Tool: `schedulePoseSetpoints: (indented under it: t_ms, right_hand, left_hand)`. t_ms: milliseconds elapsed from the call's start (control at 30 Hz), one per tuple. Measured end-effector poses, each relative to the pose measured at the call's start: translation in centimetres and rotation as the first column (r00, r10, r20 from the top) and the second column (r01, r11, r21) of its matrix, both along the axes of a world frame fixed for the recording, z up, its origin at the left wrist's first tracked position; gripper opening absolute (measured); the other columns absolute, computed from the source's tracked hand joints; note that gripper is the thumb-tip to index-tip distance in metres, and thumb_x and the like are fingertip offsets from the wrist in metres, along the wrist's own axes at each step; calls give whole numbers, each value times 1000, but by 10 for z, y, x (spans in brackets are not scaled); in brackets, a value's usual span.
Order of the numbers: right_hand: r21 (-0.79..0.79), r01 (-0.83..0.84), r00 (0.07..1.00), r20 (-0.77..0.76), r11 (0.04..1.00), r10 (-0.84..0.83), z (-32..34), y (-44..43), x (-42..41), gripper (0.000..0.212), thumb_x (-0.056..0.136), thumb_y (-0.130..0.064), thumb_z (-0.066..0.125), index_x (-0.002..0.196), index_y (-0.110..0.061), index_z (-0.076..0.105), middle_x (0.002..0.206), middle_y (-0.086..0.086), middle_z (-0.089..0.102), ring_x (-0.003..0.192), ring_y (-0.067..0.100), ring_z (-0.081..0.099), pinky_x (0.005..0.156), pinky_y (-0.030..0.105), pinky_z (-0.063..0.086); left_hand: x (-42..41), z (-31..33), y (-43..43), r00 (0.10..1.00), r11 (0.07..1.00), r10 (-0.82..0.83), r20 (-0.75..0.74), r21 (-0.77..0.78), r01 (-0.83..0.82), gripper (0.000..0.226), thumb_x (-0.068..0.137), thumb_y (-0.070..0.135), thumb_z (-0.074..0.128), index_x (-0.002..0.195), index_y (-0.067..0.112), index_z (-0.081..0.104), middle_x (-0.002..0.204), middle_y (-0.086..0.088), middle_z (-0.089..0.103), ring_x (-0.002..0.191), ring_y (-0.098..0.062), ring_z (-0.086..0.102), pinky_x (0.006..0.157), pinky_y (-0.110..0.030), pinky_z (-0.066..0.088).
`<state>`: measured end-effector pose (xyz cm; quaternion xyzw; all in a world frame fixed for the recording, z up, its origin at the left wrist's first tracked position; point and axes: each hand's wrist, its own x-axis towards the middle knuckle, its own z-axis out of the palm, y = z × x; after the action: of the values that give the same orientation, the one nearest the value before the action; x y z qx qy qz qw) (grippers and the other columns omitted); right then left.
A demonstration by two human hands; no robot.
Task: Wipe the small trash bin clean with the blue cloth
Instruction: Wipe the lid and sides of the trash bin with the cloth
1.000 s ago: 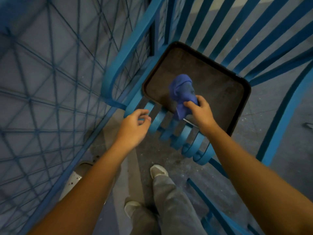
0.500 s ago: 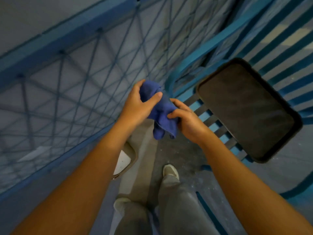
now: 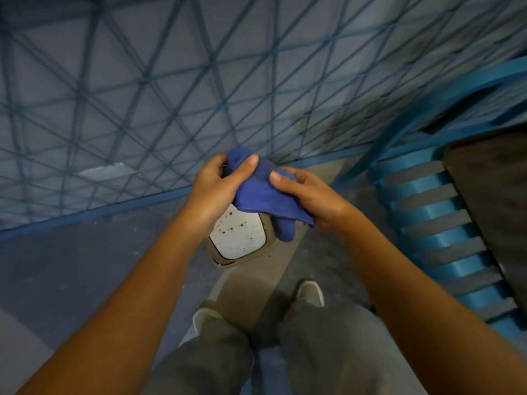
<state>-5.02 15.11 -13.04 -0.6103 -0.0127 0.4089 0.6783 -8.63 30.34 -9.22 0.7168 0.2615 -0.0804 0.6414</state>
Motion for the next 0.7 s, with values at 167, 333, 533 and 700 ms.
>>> schedulePoseSetpoints:
  t_ms: [167,333,533,700]
  right_hand:
    - [-5,-127,991,52,992,127,-27,22,-6,11,89,-23,54,93,-18,63,83,-5,70,75,7,68,66,18,54]
    - [-62,-197,975,93,978,203,-38,33,-25,40,83,-35,61,110,-5,60,101,7,68,93,19,66,87,33,53]
    - [-47,-230,959,159,972,235,-12,20,-67,29,85,-28,63,107,-11,61,99,3,69,91,16,66,84,30,52]
    - [180,-139,990,35,974,134,15,1,-110,20,89,-23,56,101,-10,64,86,2,72,74,13,69,67,21,56]
  left_hand:
    - [-28,-35,25,994,993,108,33,-55,-106,21,85,29,61,101,14,59,99,0,67,93,-12,65,83,-23,53]
    - [-54,-51,29,977,979,197,78,-70,-192,24,85,24,63,105,12,57,107,-6,66,99,-18,64,86,-30,52]
    - [-97,-36,14,966,970,241,92,-56,-237,26,85,31,62,101,14,53,102,-5,64,90,-16,62,76,-25,49]
    - [-138,-14,-7,980,983,182,74,12,-183,43,83,51,57,91,9,64,92,-5,69,85,-16,63,87,-38,51]
